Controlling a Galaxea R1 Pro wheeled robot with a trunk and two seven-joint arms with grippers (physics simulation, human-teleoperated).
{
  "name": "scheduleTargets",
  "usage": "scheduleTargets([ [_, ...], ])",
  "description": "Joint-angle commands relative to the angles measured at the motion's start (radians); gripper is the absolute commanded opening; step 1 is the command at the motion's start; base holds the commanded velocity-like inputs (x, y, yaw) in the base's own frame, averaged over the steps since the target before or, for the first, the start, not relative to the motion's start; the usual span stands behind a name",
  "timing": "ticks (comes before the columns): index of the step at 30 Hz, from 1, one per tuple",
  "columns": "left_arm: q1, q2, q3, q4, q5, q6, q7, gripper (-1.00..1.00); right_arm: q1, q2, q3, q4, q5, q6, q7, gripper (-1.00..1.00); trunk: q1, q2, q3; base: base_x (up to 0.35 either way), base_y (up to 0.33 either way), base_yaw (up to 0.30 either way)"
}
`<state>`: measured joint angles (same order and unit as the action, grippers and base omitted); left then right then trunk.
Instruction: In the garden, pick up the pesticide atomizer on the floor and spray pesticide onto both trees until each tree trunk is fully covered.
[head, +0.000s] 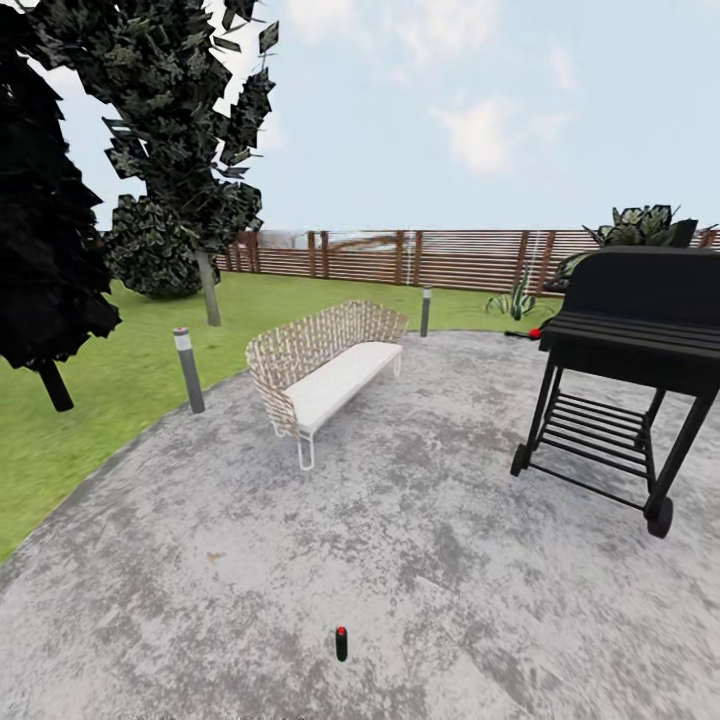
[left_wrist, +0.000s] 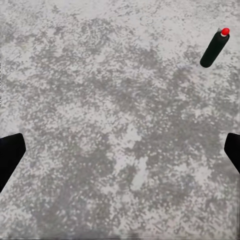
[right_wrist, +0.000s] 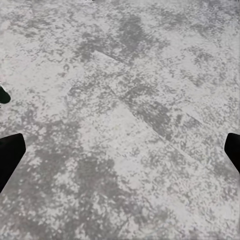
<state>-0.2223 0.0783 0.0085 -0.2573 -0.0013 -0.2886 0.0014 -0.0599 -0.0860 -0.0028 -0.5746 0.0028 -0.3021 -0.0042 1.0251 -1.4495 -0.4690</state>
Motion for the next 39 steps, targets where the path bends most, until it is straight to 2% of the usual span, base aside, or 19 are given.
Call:
scheduleTargets([
  [1, -0.001, 0.000, 0.001, 0.001, 0.000, -0.003, 0.000, 1.00, 0.000, 0.000, 0.000, 0.001, 0.000, -0.003, 0.000, 1.00, 0.000, -0.001, -0.001, 0.001, -0.273, 0.276],
  [21, -0.001, 0.000, 0.002, 0.003, 0.000, -0.003, 0.001, 1.00, 0.000, 0.001, 0.003, 0.001, 0.002, -0.002, 0.000, 1.00, 0.000, -0.001, -0.011, 0.086, -0.274, 0.270],
  [39, -0.001, 0.000, 0.002, 0.003, 0.000, -0.003, 0.002, 1.00, -0.001, 0.003, 0.006, -0.003, 0.003, -0.001, 0.008, 1.00, 0.000, -0.001, -0.013, 0.104, -0.274, 0.024],
])
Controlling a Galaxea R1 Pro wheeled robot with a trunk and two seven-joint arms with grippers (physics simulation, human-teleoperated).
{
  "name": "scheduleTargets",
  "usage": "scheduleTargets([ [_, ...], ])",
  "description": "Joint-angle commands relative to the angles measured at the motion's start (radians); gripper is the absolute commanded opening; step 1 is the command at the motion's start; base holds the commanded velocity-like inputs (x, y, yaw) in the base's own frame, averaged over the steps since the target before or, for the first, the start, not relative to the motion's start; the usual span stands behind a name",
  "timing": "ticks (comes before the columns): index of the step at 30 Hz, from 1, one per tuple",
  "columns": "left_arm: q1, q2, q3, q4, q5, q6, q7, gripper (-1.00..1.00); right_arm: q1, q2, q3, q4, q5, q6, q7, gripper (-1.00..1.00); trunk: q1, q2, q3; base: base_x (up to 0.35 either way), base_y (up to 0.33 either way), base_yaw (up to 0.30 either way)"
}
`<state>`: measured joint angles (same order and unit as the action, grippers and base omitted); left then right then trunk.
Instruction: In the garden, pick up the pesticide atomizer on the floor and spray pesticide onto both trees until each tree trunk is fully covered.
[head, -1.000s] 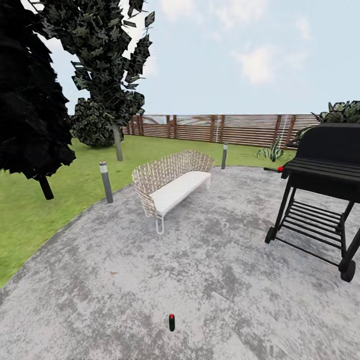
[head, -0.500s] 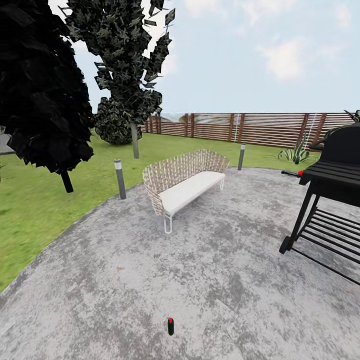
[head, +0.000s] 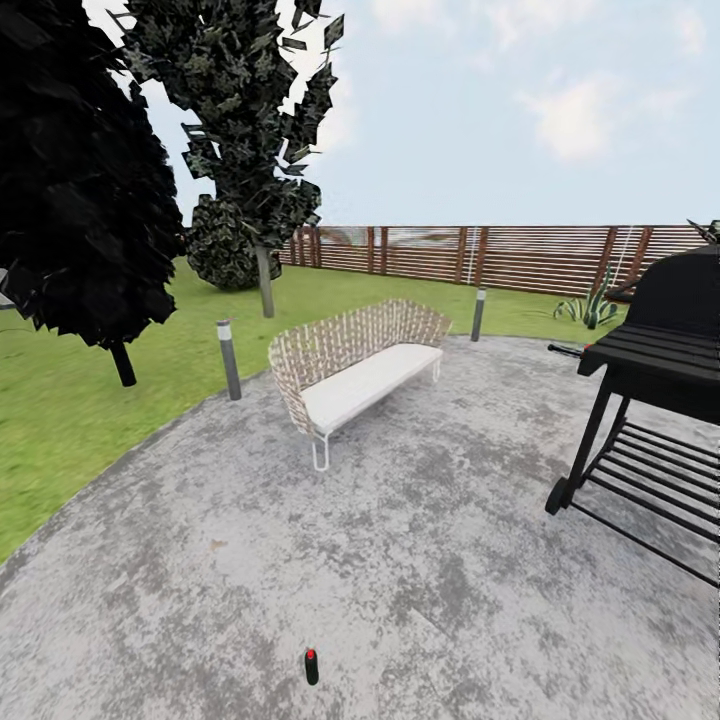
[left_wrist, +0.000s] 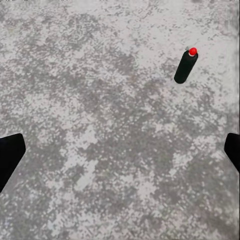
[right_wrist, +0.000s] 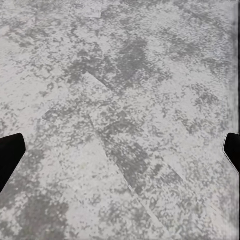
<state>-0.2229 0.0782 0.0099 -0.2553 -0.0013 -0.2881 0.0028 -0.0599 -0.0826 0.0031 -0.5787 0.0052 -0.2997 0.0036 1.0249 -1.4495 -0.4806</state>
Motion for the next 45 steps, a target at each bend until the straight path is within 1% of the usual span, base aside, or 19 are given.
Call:
scheduleTargets([
  [1, -0.001, 0.000, 0.001, 0.001, 0.000, -0.003, 0.000, 1.00, 0.000, -0.001, -0.001, -0.001, 0.001, -0.003, -0.001, 1.00, 0.000, -0.001, -0.002, 0.104, -0.274, 0.225],
  [9, 0.000, 0.000, 0.001, 0.001, 0.003, -0.003, 0.000, 1.00, -0.001, -0.002, -0.007, 0.001, 0.001, -0.002, -0.005, 1.00, 0.000, -0.001, -0.007, 0.103, -0.274, 0.249],
  [45, -0.001, 0.002, 0.002, 0.002, 0.003, -0.003, 0.000, 1.00, -0.001, -0.002, -0.008, 0.003, 0.001, -0.003, -0.008, 1.00, 0.000, -0.001, -0.035, 0.104, -0.274, 0.259],
])
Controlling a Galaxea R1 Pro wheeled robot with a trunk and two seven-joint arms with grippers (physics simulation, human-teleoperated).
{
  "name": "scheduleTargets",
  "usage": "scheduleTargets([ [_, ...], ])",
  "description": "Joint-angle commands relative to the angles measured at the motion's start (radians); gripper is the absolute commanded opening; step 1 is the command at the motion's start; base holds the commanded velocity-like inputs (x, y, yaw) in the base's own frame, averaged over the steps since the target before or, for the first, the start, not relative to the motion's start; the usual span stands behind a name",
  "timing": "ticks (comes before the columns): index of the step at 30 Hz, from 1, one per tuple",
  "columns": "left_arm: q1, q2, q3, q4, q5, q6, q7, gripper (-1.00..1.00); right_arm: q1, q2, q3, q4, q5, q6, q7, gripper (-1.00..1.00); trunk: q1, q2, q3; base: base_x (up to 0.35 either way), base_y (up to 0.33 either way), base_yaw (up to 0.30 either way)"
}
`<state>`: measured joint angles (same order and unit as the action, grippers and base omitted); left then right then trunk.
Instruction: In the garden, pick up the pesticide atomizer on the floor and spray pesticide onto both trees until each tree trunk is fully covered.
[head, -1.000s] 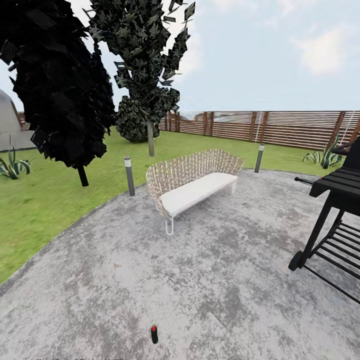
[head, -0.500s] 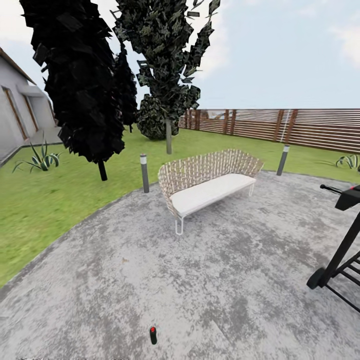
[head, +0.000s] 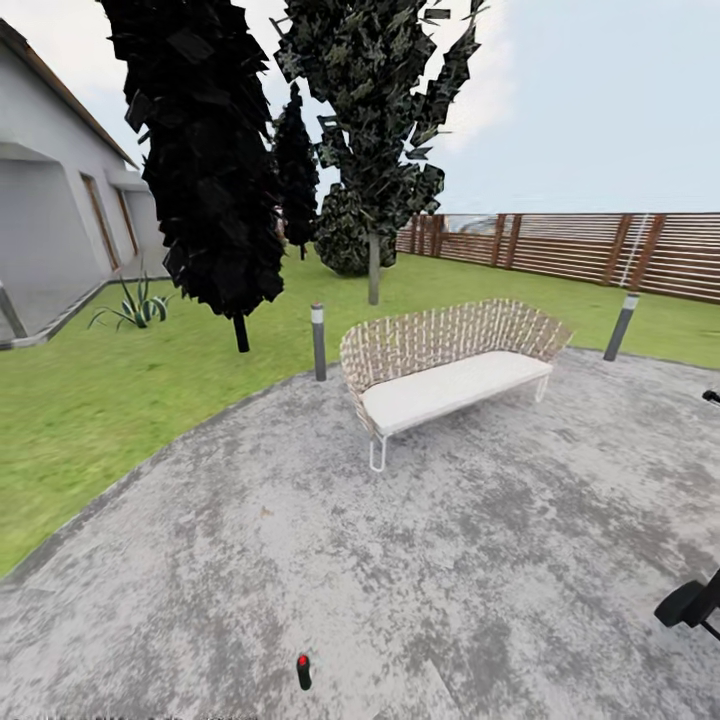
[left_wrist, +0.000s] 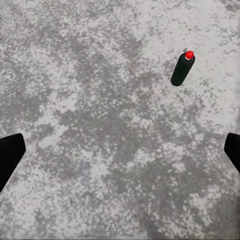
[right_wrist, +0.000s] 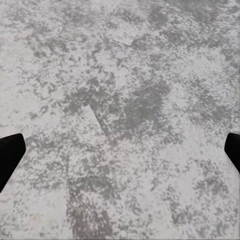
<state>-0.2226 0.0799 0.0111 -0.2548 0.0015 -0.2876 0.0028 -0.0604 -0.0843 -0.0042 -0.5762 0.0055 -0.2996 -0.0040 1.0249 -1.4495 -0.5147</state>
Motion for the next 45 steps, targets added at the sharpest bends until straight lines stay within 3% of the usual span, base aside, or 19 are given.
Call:
scheduleTargets([
  [1, -0.001, 0.000, 0.001, 0.001, 0.000, -0.004, 0.000, 1.00, 0.000, 0.000, 0.000, 0.001, 0.001, -0.003, 0.000, 1.00, 0.000, 0.000, -0.002, 0.104, -0.274, 0.259],
  [28, 0.000, 0.001, 0.001, 0.002, 0.000, -0.003, 0.002, 1.00, -0.001, 0.000, 0.003, 0.001, 0.002, -0.004, -0.001, 1.00, 0.000, 0.000, -0.024, 0.120, -0.271, 0.260],
  [35, -0.001, 0.003, 0.000, 0.001, 0.039, -0.004, 0.002, 1.00, -0.001, 0.000, 0.004, 0.001, 0.002, -0.004, 0.000, 1.00, 0.000, 0.000, -0.029, 0.243, -0.184, 0.260],
  [45, -0.001, 0.001, 0.000, -0.004, 0.041, -0.004, 0.002, 1.00, -0.001, 0.000, 0.005, 0.001, 0.002, -0.003, 0.001, 1.00, 0.000, 0.000, -0.038, 0.020, -0.012, 0.255],
])
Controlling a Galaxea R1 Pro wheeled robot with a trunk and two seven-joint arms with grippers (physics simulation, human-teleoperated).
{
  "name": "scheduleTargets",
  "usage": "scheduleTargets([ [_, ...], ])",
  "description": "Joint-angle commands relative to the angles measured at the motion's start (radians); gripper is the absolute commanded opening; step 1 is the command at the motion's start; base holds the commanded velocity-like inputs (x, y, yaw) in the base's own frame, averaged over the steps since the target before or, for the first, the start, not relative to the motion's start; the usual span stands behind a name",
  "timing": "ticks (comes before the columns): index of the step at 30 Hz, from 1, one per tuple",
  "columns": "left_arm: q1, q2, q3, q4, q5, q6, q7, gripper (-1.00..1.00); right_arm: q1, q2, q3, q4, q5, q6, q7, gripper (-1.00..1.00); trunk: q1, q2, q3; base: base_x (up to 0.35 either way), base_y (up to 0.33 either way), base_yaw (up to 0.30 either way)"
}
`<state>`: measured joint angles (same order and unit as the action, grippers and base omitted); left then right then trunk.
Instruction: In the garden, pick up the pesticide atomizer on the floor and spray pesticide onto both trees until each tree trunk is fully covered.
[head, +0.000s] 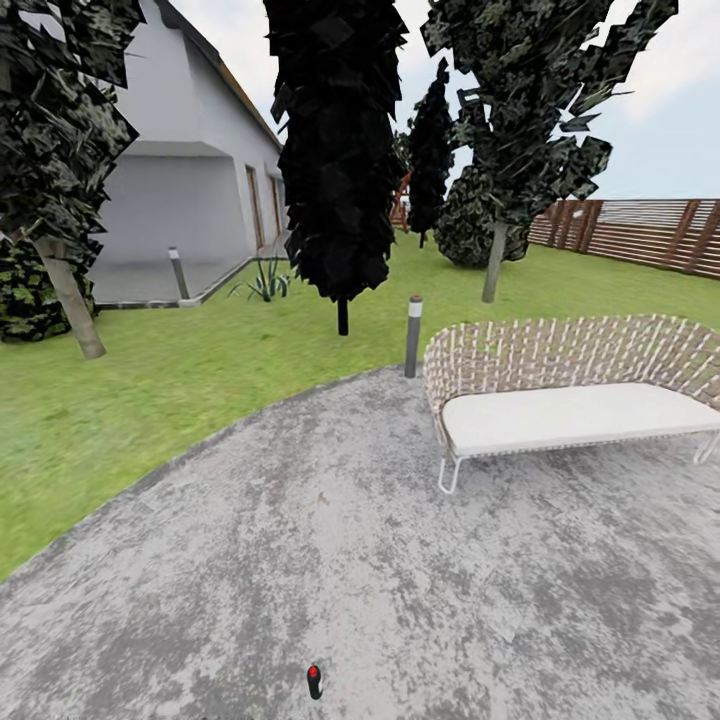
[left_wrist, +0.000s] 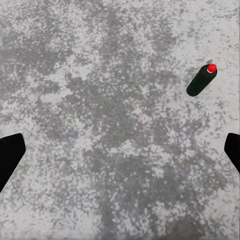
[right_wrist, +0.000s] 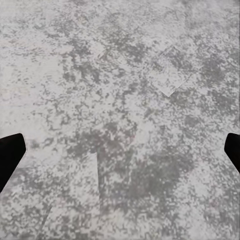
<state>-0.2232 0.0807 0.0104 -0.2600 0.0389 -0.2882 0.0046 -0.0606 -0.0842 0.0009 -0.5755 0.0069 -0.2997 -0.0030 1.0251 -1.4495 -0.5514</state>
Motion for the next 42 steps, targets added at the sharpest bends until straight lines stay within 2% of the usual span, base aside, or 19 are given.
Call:
scheduleTargets([
  [1, -0.001, 0.000, 0.000, 0.001, 0.004, -0.003, 0.000, 1.00, 0.000, 0.000, 0.000, 0.000, 0.000, -0.004, 0.000, 1.00, 0.004, -0.007, -0.005, 0.000, 0.000, 0.097],
  [42, -0.001, 0.002, 0.000, 0.005, 0.003, -0.003, 0.000, 1.00, 0.000, -0.006, -0.004, -0.001, -0.001, -0.004, 0.000, 1.00, 0.161, -0.294, -0.134, 0.000, 0.000, 0.006],
])
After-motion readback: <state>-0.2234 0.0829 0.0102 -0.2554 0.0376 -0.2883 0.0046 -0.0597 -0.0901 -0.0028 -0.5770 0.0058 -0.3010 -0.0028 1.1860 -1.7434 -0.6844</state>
